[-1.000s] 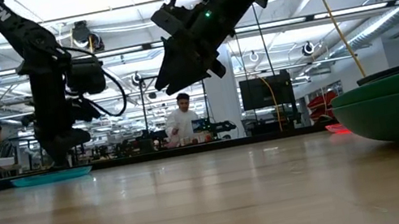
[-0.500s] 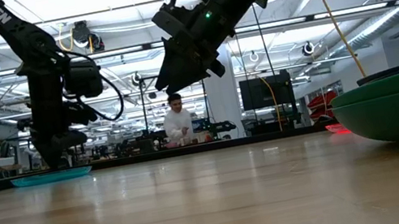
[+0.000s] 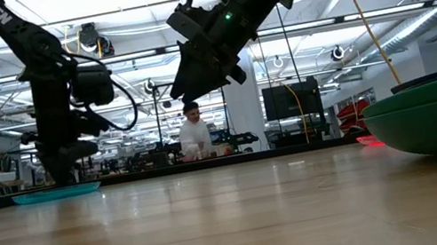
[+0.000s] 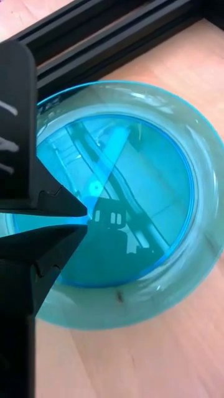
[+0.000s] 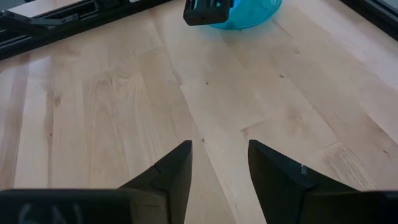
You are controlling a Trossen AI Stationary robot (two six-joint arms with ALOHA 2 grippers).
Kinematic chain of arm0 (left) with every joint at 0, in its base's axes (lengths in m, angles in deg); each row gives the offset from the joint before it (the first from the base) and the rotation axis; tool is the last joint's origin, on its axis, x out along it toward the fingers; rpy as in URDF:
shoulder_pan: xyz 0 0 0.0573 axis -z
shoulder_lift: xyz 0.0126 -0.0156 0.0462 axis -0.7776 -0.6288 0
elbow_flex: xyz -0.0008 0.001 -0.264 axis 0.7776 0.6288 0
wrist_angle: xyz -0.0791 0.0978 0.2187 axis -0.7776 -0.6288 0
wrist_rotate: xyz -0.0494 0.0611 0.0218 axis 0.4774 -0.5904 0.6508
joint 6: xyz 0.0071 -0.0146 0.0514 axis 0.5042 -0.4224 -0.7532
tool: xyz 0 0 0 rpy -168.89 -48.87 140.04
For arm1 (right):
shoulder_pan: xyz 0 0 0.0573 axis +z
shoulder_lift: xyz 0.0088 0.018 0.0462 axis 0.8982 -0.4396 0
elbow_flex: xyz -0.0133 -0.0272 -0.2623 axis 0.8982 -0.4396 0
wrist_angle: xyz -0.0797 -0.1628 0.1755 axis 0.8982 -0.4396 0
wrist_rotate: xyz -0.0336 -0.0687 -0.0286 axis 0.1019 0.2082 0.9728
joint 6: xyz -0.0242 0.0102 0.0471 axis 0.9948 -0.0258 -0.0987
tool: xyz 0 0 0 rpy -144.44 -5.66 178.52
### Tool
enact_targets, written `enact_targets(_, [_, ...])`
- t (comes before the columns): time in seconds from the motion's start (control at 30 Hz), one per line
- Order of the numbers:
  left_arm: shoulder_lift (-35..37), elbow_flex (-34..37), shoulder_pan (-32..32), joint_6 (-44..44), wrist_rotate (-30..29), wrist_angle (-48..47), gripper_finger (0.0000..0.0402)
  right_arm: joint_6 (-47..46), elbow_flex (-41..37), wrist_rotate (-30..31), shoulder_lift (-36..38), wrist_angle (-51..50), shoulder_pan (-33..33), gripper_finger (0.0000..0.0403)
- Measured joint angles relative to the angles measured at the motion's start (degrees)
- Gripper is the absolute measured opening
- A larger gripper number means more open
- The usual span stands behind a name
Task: Stack plastic plates
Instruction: Stack the blue plate on top of the light green plate
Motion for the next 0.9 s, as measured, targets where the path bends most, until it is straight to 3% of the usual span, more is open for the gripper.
enact_targets(0.9, [0.00, -0.02, 5.05, 1.74, 2.74, 1.20, 0.0039, 0.22, 0.00, 0.00, 0.00, -1.03, 2.93, 0.0148])
